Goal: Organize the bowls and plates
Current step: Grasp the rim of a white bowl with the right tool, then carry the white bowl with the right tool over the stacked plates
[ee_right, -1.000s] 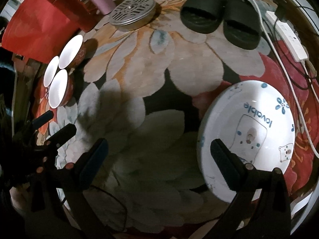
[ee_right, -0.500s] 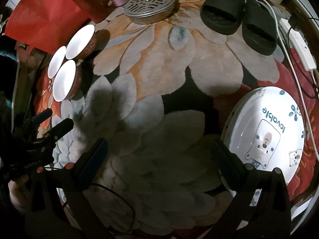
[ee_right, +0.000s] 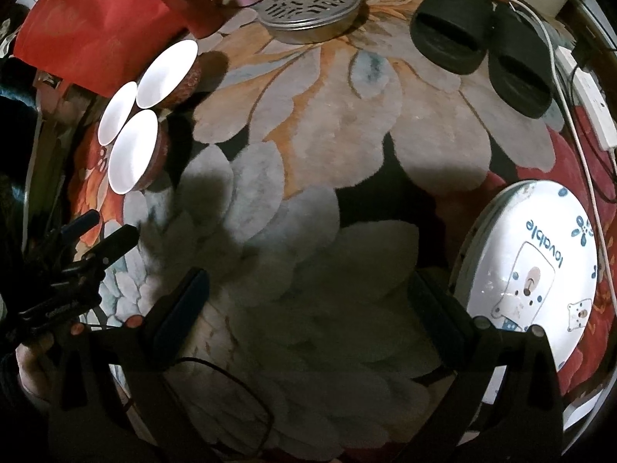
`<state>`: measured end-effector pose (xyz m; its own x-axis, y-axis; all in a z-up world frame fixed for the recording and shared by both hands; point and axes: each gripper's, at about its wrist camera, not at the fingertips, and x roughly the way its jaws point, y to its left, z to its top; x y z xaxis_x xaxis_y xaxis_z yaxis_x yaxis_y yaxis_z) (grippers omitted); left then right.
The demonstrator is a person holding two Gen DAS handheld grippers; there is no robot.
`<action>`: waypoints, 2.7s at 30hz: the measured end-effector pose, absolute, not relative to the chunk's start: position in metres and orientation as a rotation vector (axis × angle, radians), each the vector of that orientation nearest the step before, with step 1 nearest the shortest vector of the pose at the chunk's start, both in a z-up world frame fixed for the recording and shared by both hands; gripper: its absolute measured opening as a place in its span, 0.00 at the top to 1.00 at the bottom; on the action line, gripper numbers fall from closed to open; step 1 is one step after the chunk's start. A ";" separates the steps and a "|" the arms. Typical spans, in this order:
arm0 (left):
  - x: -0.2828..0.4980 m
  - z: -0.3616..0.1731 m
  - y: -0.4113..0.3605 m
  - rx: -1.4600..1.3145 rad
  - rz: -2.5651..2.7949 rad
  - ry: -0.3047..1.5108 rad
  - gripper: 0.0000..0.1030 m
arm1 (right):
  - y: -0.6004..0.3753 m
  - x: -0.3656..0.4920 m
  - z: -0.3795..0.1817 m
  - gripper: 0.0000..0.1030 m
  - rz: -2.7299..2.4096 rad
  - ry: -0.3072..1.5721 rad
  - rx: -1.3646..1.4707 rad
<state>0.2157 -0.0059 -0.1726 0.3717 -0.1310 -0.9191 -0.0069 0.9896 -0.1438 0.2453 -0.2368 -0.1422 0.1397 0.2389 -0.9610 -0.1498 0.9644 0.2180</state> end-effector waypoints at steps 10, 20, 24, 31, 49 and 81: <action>0.224 -0.179 0.035 -0.174 0.013 1.195 0.00 | -0.184 0.264 -0.148 0.00 0.396 1.410 0.031; 0.236 -0.187 0.082 -0.237 0.105 1.178 0.01 | -0.130 0.302 -0.158 0.00 0.490 1.401 0.043; 0.240 -0.185 0.097 -0.266 0.127 1.151 0.01 | -0.109 0.315 -0.163 0.01 0.534 1.387 0.079; 0.256 -0.197 0.107 -0.336 0.103 1.181 0.11 | -0.084 0.329 -0.176 0.15 0.545 1.388 0.150; 0.286 -0.226 0.088 -0.374 0.070 1.264 0.92 | -0.057 0.339 -0.213 0.90 0.529 1.491 0.152; 0.246 -0.129 -0.038 -0.227 -0.119 1.185 0.93 | -0.176 0.273 -0.120 0.89 0.448 1.402 0.145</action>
